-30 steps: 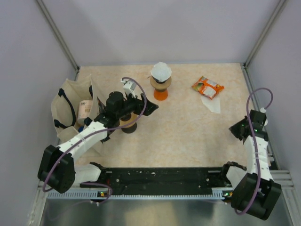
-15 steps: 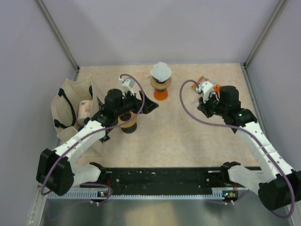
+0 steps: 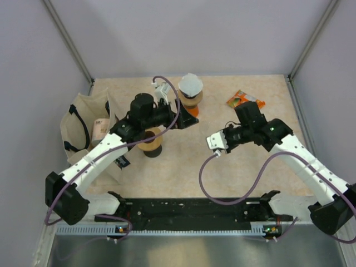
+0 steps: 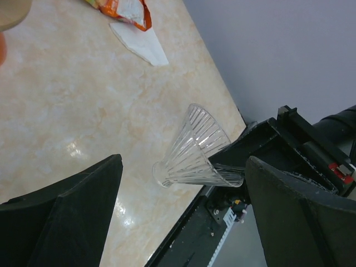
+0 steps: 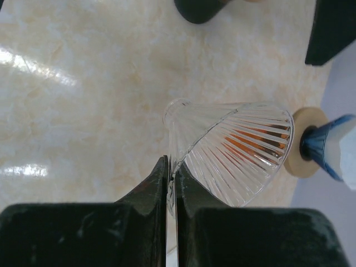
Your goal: Place the coffee filter in the dripper
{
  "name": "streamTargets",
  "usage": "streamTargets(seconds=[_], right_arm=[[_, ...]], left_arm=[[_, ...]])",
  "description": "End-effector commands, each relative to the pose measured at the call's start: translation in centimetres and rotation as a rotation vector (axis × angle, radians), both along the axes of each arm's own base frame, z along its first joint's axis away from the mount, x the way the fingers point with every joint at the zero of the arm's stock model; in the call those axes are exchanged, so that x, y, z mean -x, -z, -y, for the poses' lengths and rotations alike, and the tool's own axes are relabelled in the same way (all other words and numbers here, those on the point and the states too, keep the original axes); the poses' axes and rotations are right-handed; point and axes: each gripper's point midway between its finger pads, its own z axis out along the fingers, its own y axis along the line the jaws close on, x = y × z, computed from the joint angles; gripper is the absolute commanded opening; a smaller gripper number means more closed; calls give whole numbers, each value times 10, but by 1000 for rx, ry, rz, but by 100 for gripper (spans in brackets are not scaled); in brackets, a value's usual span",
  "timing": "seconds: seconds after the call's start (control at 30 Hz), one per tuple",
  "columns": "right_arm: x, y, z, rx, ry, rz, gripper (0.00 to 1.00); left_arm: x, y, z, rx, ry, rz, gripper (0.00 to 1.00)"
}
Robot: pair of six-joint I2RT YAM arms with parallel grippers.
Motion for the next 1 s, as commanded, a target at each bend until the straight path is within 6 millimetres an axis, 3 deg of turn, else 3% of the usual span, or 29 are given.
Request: streamTargets(seconds=[0.0, 0.1, 0.17, 0.23, 0.33, 0.53, 0.67, 0.8, 0.9, 0.97], right_arm=[[28, -12, -8, 57, -287, 110, 0], [39, -11, -9, 63, -397, 160, 0], [49, -15, -12, 60, -491, 167, 0], [65, -14, -10, 83, -584, 123, 0], [63, -11, -12, 133, -607, 130, 0], [59, -6, -20, 224, -605, 148, 0], [51, -8, -27, 245, -587, 179, 0], [48, -9, -29, 262, -586, 198, 0], [44, -8, -32, 284, -581, 216, 0], [41, -8, -33, 297, -569, 225, 0]], left_arm=[[12, 0, -1, -91, 53, 45, 93], [57, -1, 3, -87, 326, 178, 90], [72, 0, -3, -75, 365, 228, 90], [68, -2, -11, -78, 286, 237, 93], [60, -4, -16, -85, 194, 155, 91], [44, 5, -5, -131, 167, -27, 67], [43, 12, 3, -159, 173, -108, 62], [47, 34, 10, -258, 179, -188, 57], [50, 36, 15, -287, 193, -204, 56], [51, 41, 16, -325, 190, -217, 47]])
